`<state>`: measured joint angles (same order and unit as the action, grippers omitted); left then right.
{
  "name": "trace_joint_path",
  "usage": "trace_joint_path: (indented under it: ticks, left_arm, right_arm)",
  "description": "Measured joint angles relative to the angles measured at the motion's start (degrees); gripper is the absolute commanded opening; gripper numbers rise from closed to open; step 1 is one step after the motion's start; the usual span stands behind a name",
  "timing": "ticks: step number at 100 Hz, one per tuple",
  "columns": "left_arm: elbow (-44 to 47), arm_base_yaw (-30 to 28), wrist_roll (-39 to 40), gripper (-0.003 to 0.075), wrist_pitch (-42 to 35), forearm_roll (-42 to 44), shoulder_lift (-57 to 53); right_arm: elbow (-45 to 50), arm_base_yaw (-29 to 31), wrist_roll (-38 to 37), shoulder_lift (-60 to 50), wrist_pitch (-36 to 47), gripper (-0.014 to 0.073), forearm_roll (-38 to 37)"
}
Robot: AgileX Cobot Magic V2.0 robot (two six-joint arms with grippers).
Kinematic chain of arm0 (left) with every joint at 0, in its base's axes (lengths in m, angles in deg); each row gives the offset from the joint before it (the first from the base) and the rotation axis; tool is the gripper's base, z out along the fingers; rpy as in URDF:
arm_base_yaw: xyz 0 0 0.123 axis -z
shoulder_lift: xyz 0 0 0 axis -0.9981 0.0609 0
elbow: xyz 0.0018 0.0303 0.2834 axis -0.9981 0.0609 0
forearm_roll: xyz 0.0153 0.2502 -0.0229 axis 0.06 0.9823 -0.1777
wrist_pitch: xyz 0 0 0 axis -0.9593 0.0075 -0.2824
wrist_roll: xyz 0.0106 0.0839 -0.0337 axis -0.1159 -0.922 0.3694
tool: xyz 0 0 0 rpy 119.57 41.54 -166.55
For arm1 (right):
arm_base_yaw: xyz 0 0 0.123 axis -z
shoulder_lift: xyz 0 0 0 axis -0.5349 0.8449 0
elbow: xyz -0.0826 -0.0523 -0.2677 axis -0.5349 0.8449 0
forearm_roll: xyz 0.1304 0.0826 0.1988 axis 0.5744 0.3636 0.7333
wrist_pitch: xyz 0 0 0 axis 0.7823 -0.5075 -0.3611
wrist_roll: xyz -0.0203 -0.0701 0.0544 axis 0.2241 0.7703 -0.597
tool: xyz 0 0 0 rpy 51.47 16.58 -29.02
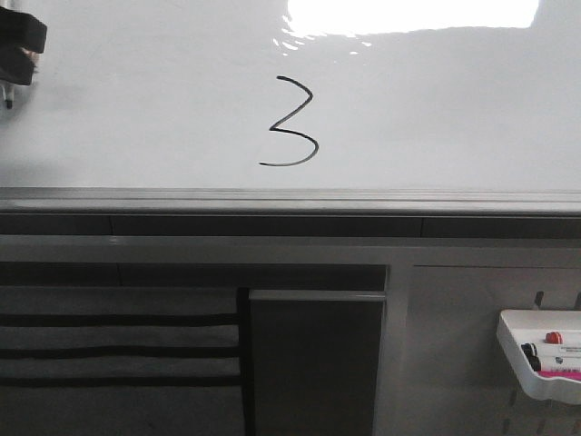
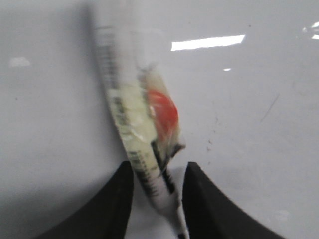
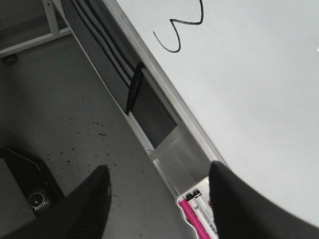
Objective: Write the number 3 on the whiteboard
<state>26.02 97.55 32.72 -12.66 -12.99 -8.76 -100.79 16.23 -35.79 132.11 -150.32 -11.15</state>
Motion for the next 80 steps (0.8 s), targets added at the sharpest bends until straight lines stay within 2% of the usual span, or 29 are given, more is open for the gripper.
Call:
trace_joint_path:
  ticks: [16, 32, 45, 56, 62, 70, 80]
  left_arm:
    - [0.0, -1.7, 0.0, 0.0369, 5.6, 5.9, -3.2]
    - [-2.0, -5.0, 0.0, 0.0368, 16.9, 9.3, -10.4]
    - [-3.6, -6.4, 0.0, 0.0368, 27.8, 12.0, -17.1]
    - [-3.6, -6.4, 0.9, 0.0367, 35.6, 12.5, -23.3]
    - [-2.6, -6.4, 1.4, 0.0360, 37.4, 12.6, -26.7]
    - [-0.2, -6.4, 2.5, 0.0306, 37.7, 12.8, -32.2]
    - [4.7, -6.4, 3.7, 0.0170, 36.1, 12.8, -39.1]
  right_arm:
    - [0.0, 0.0, -8.1, -0.2, 0.0, 0.0388, -4.3]
    - [0.0, 0.0, -26.2, -2.3, 0.2, 0.0374, -13.1]
    - [1.9, 0.0, -37.5, -5.4, 4.0, 0.0284, -15.6]
    - [8.1, 0.0, -42.0, -9.9, 11.8, 0.0211, -16.0]
    - [12.9, 0.0, -43.1, -12.4, 16.7, 0.0167, -16.1]
    - [18.5, 0.0, -43.9, -16.2, 21.9, 0.0102, -16.1]
    - [24.4, 0.0, -44.3, -20.4, 26.6, -0.0012, -16.1]
